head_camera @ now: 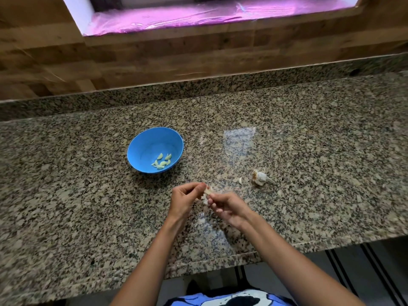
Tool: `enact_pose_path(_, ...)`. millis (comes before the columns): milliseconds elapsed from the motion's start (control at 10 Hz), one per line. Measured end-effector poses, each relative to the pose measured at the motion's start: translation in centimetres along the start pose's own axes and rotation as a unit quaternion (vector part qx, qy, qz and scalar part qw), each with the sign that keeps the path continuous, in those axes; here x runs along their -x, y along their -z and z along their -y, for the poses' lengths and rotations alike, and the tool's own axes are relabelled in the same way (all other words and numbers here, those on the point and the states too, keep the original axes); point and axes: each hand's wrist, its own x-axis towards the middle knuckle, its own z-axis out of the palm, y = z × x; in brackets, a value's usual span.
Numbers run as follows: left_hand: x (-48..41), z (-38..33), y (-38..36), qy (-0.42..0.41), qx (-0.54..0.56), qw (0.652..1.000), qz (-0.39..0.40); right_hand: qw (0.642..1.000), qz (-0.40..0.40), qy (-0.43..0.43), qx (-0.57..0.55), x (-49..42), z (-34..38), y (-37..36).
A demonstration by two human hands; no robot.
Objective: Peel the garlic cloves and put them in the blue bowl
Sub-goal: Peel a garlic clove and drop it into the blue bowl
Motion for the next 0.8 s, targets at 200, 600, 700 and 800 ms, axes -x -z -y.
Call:
enact_pose_path(200, -0.3, 0.1, -0.3, 0.043, 0.006, 0.999, -0.002, 0.863, -0.163, 0.253, 0.405, -0.5, -1.2, 0.1)
enact_pose_path(600, -0.2, 0.6, -0.3, 0.022, 0.014, 0.999, -0.038, 0.964, -0.146, 0.137, 0.173, -0.5, -0.8, -1.2)
enact_pose_path(700, 0.1, 1.0, -0.6, 0.049, 0.021, 0.996, -0.072, 0.878, -0.182, 0.242, 0.371, -0.8, -1.4, -0.8)
enact_pose_path(800, 0.3, 0.9, -0.5, 0.073, 0.106, 0.990, -0.055, 0.987, -0.109, 0.075, 0.090, -0.9, -0.6, -0.4)
